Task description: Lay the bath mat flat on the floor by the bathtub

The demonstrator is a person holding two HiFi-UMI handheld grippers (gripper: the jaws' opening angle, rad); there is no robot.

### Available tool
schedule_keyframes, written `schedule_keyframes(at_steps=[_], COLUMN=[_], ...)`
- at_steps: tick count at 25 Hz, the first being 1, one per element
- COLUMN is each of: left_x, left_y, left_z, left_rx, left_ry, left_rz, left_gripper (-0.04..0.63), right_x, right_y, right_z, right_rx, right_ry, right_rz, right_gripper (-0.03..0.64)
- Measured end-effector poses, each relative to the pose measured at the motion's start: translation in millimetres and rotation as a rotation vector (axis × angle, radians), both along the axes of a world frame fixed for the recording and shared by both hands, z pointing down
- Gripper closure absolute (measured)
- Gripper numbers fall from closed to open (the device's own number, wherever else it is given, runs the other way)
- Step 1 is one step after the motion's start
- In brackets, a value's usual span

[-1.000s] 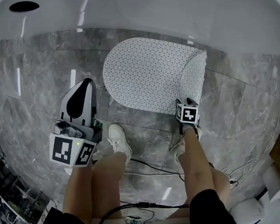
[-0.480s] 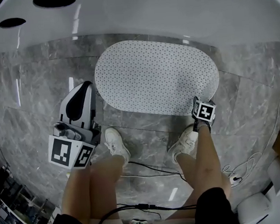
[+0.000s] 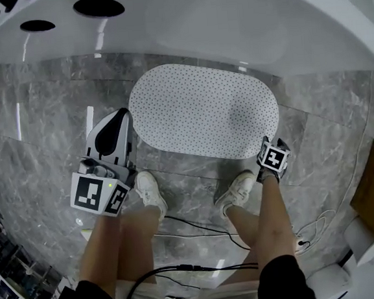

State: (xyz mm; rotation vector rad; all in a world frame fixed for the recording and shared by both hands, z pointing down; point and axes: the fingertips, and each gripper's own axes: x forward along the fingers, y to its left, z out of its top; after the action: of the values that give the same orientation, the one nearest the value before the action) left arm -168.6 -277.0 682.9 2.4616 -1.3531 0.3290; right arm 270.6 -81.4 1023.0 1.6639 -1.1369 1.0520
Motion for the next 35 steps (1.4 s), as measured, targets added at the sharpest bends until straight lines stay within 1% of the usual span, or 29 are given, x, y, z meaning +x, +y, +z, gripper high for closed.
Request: schedule_keyframes(at_steps=[1, 2, 3, 4, 6, 8, 11, 15, 18, 20, 22, 26, 30, 33, 35], left_x=[-2, -5, -7, -10, -16, -24, -33, -35, -33, -29, -26, -22, -12, -8, -9], left_y=[0, 0, 0, 0, -2, -4, -5, -5, -5, -8, -7, 13, 35, 60, 69], left_z=[-11, -23, -37, -52, -82, -112, -151, -195, -232, -254, -274, -316, -350, -372, -391], left_rx=[0.003, 0.008, 0.016, 0.026, 0.046, 0.058, 0.063, 0.081, 0.108, 0.131, 0.147, 0.158, 0.159, 0.154, 0.164], left_ry=[-0.010, -0.022, -0.036, -0.047, -0.060, -0.062, -0.053, -0.053, -0.039, -0.018, -0.002, -0.003, -0.001, -0.018, -0.022], left_rz=[0.004, 0.012, 0.020, 0.029, 0.038, 0.029, -0.002, 0.017, 0.025, 0.031, 0.040, 0.086, 0.124, 0.169, 0.186], left_gripper=[0.574, 0.574, 0.574, 0.574, 0.574, 0.574, 0.574, 0.574, 0.575, 0.574, 0.574, 0.575, 0.574, 0.574, 0.574], right_x=[-1, -2, -4, -7, -19, -39, -72, -115, -141, -156, -173, -205, -211, -214, -217], right_y=[-10, -20, -30, -40, -57, -67, -70, -70, -70, -77, -85, -81, -83, -73, -73], right_z=[-20, -43, -69, -95, -144, -188, -247, -322, -372, -405, -440, -508, -566, -606, -632], right_rx=[0.034, 0.075, 0.120, 0.165, 0.247, 0.312, 0.398, 0.478, 0.538, 0.578, 0.622, 0.697, 0.755, 0.792, 0.819], right_ry=[0.014, 0.030, 0.044, 0.052, 0.046, 0.011, -0.070, -0.152, -0.227, -0.258, -0.285, -0.346, -0.376, -0.393, -0.398], right_rz=[-0.047, -0.097, -0.144, -0.186, -0.256, -0.310, -0.384, -0.475, -0.454, -0.446, -0.465, -0.493, -0.512, -0.505, -0.501], right_gripper=[0.405, 0.471, 0.519, 0.553, 0.573, 0.578, 0.580, 0.584, 0.586, 0.588, 0.588, 0.589, 0.590, 0.591, 0.591])
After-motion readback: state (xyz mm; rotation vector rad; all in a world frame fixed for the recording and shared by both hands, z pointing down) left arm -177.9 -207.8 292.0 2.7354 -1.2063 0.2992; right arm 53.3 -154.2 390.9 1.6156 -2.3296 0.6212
